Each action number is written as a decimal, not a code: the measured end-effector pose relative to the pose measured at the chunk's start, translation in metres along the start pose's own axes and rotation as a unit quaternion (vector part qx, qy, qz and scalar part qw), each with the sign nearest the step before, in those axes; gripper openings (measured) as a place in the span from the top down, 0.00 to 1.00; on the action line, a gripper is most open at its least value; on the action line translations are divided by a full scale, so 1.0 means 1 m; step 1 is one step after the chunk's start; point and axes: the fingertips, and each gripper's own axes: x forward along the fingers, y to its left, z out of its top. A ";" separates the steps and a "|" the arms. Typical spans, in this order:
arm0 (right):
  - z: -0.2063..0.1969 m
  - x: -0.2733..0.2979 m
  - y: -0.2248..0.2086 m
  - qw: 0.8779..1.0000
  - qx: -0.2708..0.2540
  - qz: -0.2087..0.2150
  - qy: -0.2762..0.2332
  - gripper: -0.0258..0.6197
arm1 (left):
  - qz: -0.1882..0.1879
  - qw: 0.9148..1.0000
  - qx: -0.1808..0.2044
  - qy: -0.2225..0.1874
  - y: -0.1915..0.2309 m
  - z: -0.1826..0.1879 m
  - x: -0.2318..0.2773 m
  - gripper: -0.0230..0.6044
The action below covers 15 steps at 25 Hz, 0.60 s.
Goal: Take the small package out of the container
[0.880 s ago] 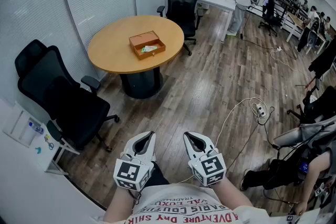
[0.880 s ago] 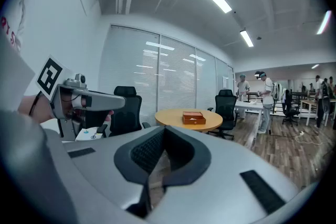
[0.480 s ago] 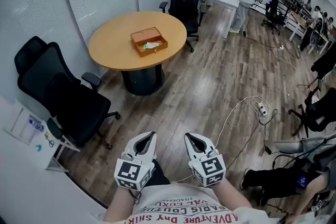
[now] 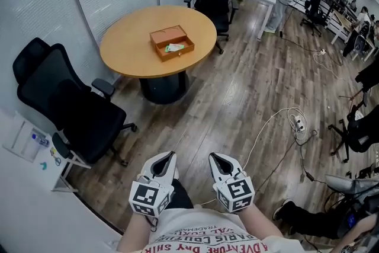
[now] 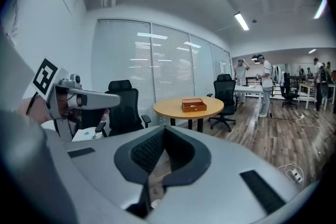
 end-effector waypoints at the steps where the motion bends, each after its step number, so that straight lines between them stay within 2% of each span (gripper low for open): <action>1: 0.002 0.009 -0.003 1.000 0.003 -0.001 0.001 0.95 | 0.000 1.000 -0.001 0.000 0.008 0.002 0.006 0.95; 7: 0.029 0.074 -0.027 1.000 -0.014 -0.022 0.007 0.95 | -0.005 1.000 0.001 -0.006 0.067 0.027 0.048 0.95; 15: 0.081 0.183 -0.049 0.999 -0.001 -0.030 0.011 0.95 | -0.023 1.000 0.001 -0.014 0.169 0.067 0.120 0.95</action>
